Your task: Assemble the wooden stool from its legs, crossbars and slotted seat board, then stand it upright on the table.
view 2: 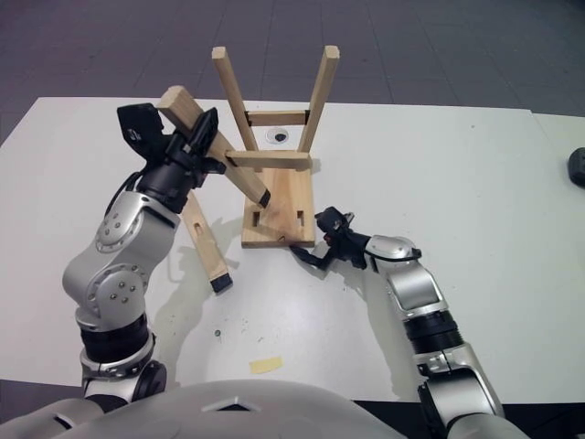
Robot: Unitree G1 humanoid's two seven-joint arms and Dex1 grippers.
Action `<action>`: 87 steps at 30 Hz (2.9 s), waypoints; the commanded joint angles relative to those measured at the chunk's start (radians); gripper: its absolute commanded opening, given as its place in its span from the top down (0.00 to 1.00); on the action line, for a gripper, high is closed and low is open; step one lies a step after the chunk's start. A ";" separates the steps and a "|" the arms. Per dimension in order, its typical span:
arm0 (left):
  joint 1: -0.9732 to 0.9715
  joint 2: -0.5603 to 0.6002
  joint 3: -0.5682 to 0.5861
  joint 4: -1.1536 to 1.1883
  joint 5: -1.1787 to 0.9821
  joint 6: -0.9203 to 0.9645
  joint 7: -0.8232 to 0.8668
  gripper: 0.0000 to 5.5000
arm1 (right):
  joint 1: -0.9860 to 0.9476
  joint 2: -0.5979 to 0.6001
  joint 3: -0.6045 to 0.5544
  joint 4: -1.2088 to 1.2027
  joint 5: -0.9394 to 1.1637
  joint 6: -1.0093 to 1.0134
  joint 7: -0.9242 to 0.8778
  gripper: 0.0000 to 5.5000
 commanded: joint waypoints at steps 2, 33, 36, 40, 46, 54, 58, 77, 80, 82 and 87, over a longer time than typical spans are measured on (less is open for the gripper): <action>0.039 -0.009 -0.031 -0.001 0.055 0.002 0.000 0.81 | -0.015 0.027 -0.007 -0.020 0.002 0.038 -0.040 0.02; 0.166 -0.044 -0.041 -0.001 0.225 0.011 0.026 0.81 | -0.032 0.119 -0.017 -0.097 0.025 0.143 -0.146 0.02; 0.176 -0.050 -0.045 -0.002 0.237 0.019 0.032 0.81 | -0.025 0.125 -0.003 -0.143 0.027 0.169 -0.150 0.02; 0.196 -0.058 -0.052 -0.006 0.262 0.028 0.043 0.81 | -0.030 0.127 -0.001 -0.181 0.043 0.203 -0.149 0.02; 0.225 -0.067 -0.062 -0.003 0.306 0.042 0.063 0.81 | -0.092 0.137 -0.078 -0.134 0.043 0.195 -0.222 0.02; 0.225 -0.098 -0.059 -0.011 0.302 0.098 0.060 0.81 | -0.158 0.182 -0.121 0.005 0.011 0.172 -0.348 0.02; 0.178 -0.057 -0.047 0.045 0.312 0.123 0.031 0.81 | -0.162 0.186 -0.113 0.000 0.005 0.175 -0.357 0.02; 0.058 0.035 -0.095 0.287 0.348 0.114 -0.086 0.81 | -0.208 0.198 -0.137 0.009 -0.017 0.174 -0.426 0.02; 0.086 0.031 -0.086 0.293 0.345 0.107 -0.082 0.81 | -0.214 0.196 -0.144 0.008 -0.015 0.176 -0.431 0.02; 0.131 0.025 -0.089 0.274 0.344 0.106 -0.075 0.81 | -0.218 0.195 -0.152 0.009 -0.013 0.179 -0.435 0.02; 0.240 0.002 -0.110 0.257 0.349 0.087 -0.055 0.81 | -0.220 0.186 -0.159 0.006 -0.011 0.185 -0.434 0.02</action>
